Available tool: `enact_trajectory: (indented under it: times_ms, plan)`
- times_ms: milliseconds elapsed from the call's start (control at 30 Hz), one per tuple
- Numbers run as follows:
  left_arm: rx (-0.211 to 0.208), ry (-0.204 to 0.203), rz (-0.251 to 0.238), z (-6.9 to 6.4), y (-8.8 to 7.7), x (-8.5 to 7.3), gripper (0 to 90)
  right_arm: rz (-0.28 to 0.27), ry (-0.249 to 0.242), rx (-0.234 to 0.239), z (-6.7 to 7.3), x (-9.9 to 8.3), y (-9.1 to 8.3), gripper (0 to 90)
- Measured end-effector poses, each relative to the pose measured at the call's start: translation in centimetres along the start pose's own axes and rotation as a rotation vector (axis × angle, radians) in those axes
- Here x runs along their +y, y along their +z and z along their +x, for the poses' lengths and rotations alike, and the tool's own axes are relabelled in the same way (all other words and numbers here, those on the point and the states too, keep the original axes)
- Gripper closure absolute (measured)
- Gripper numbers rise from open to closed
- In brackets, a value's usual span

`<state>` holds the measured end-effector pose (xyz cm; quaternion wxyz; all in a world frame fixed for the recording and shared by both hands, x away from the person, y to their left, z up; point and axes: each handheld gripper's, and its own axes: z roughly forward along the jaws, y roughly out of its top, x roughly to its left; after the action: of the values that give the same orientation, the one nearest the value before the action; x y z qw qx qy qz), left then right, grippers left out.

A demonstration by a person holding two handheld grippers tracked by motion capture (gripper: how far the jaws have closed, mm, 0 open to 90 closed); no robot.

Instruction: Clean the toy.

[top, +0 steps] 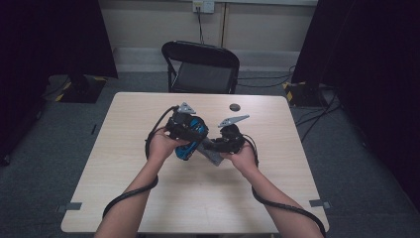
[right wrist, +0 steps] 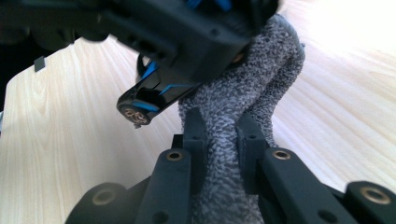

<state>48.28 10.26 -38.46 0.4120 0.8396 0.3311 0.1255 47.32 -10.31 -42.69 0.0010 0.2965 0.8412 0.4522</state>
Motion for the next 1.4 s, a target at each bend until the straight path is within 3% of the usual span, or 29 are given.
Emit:
enact_trajectory:
  times_ms: [700,1100,1233,1400]
  plan:
    - [0.007,-0.019,-0.01,0.3,-0.2,-0.1,25.4,0.007,0.002,0.059,1.5,-1.7,2.5,78.4]
    - [0.026,-0.048,-0.039,1.0,-1.1,-0.3,25.3,0.08,-0.03,0.093,2.6,-2.5,3.8,78.3]
    - [0.039,-0.051,-0.039,1.4,-1.6,-0.6,25.3,0.116,-0.066,0.075,2.8,-2.7,3.6,78.1]
    - [0.06,-0.057,-0.024,2.2,-2.2,-1.4,25.4,0.101,-0.037,0.023,1.0,-3.0,1.7,78.0]
